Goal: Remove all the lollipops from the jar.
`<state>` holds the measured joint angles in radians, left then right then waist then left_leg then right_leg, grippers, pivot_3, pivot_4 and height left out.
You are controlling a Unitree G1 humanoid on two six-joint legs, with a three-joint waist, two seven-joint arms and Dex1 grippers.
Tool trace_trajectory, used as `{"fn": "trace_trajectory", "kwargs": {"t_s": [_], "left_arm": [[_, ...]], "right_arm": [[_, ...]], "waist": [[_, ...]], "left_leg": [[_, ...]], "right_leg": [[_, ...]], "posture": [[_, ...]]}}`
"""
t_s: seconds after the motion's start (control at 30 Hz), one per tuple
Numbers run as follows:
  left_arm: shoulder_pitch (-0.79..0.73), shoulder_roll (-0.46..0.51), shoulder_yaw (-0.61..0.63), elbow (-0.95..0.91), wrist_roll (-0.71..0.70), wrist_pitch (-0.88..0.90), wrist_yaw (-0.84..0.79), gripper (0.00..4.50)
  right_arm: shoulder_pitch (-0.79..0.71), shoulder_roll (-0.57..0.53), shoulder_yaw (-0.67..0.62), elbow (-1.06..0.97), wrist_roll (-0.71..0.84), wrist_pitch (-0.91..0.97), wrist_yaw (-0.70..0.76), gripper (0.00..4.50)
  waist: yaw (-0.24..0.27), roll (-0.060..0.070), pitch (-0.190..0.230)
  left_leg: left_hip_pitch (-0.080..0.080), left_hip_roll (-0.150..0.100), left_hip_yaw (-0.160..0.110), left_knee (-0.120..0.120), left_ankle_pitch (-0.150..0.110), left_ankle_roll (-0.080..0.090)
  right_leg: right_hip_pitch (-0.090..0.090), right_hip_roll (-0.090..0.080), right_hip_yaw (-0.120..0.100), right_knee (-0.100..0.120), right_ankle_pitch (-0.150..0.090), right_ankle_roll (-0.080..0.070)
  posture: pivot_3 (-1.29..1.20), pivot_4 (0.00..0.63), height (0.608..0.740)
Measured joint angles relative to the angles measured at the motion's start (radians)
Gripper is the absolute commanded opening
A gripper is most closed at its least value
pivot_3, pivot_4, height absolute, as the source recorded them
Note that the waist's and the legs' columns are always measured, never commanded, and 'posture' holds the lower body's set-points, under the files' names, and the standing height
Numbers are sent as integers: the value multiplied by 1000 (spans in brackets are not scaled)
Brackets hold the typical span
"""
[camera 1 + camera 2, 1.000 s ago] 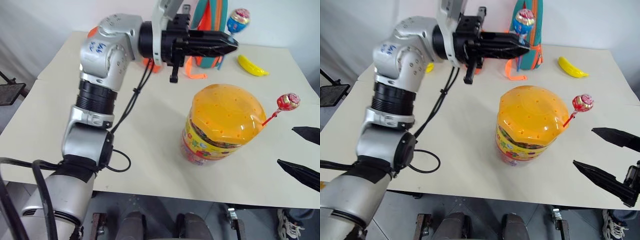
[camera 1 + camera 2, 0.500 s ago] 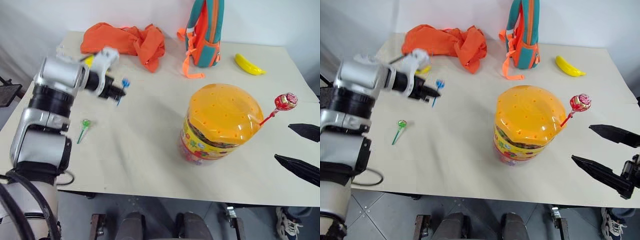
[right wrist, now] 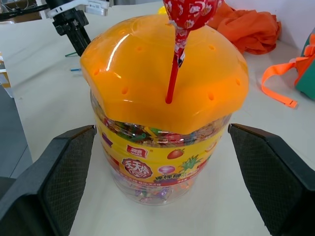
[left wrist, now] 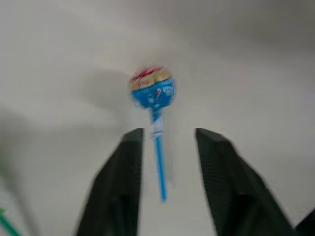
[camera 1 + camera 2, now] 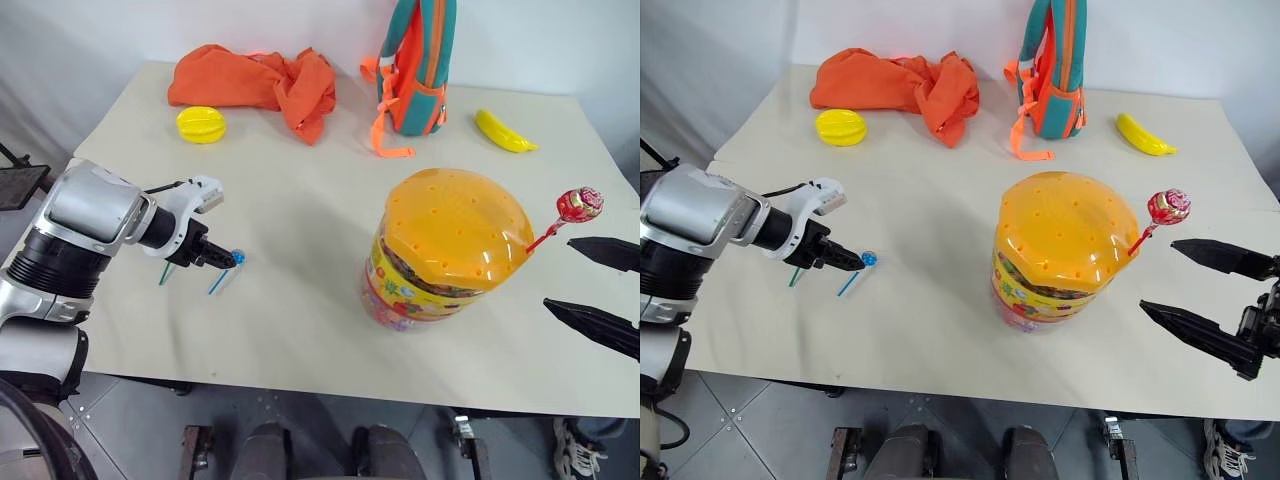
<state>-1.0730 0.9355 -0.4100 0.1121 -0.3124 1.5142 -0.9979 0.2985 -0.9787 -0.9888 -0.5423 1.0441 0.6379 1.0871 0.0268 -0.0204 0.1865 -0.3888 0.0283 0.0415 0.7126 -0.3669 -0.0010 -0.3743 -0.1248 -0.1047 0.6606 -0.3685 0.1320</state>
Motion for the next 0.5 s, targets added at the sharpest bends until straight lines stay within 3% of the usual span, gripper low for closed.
{"fn": "trace_trajectory", "kwargs": {"t_s": [0.17, 0.5], "left_arm": [[-18, 29, 1, -4, -11, -46, -5, 4442], [-112, 59, 65, 62, -29, -308, -138, 4476]], "right_arm": [[1, 0, -11, 2, -3, 18, 14, 4500], [42, 2, -91, -9, -6, 31, 16, 4500]], "waist": [[2, 0, 0], [0, 0, 0]], "left_leg": [[0, 0, 0, 0, 0, 0], [0, 0, 4, 0, 0, 0]], "right_leg": [[0, 0, 0, 0, 0, 0], [0, 0, -1, 0, 0, 0]], "posture": [[0, 150, 740], [0, 150, 740]]}}
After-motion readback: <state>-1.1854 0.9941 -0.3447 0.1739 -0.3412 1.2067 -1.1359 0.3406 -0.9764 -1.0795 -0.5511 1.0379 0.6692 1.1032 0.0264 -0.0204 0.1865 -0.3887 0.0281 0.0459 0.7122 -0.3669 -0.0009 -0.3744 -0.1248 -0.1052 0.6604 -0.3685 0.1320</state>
